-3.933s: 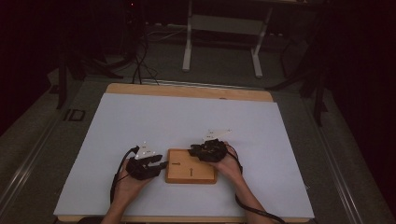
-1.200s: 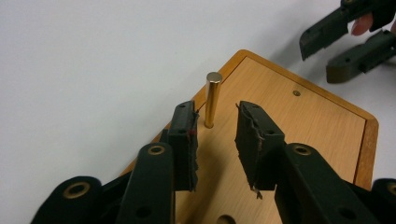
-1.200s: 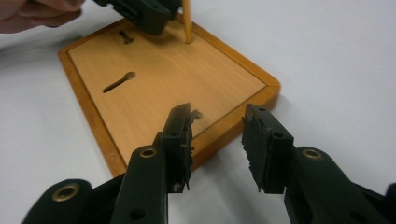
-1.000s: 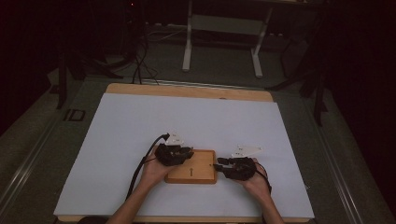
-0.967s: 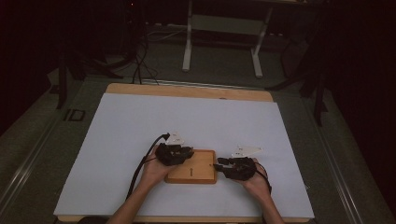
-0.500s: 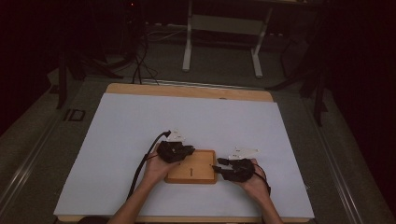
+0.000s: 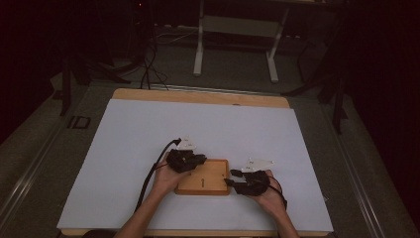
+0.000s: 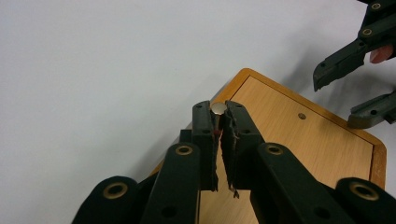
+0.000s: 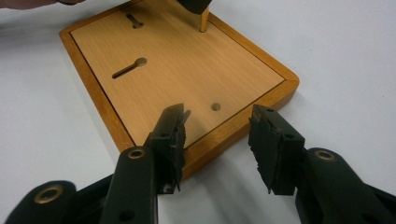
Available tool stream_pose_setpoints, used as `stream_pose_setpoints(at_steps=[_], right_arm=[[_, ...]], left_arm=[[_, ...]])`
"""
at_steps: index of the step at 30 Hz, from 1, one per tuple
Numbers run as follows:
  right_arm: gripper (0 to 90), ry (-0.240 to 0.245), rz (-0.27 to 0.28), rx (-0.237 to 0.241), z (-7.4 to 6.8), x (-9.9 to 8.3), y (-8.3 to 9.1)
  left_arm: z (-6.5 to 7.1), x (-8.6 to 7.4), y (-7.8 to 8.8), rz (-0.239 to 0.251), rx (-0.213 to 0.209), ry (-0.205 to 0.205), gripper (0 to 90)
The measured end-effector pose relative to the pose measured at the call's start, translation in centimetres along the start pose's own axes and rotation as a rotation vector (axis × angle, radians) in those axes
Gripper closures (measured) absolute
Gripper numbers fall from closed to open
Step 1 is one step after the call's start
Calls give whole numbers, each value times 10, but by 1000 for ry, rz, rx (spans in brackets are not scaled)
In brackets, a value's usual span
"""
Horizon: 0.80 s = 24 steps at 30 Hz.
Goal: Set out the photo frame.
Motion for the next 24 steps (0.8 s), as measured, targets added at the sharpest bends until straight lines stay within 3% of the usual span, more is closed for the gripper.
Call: stream_pose_setpoints(at_steps=[16,22,24], right_arm=[[512,30,1,30,-11,-5,4],[455,41,9,42,-16,-7,5],[412,46,15,45,-16,-8,7]], left_arm=[[-4,-1,0,1,-49,26,841],[-6,-1,0,2,-65,38,841],[-8,-1,-1,12,-88,60,841]])
Point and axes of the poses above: each handheld gripper's, and its own axes: y roughly backward along the jaws, x roughly out of its top, z roughly to its right, the point moved 6 cm from there along -y, roughly forward along the jaws, and after that the axes turned 10 degrees about -y, right-handed, at the moved point
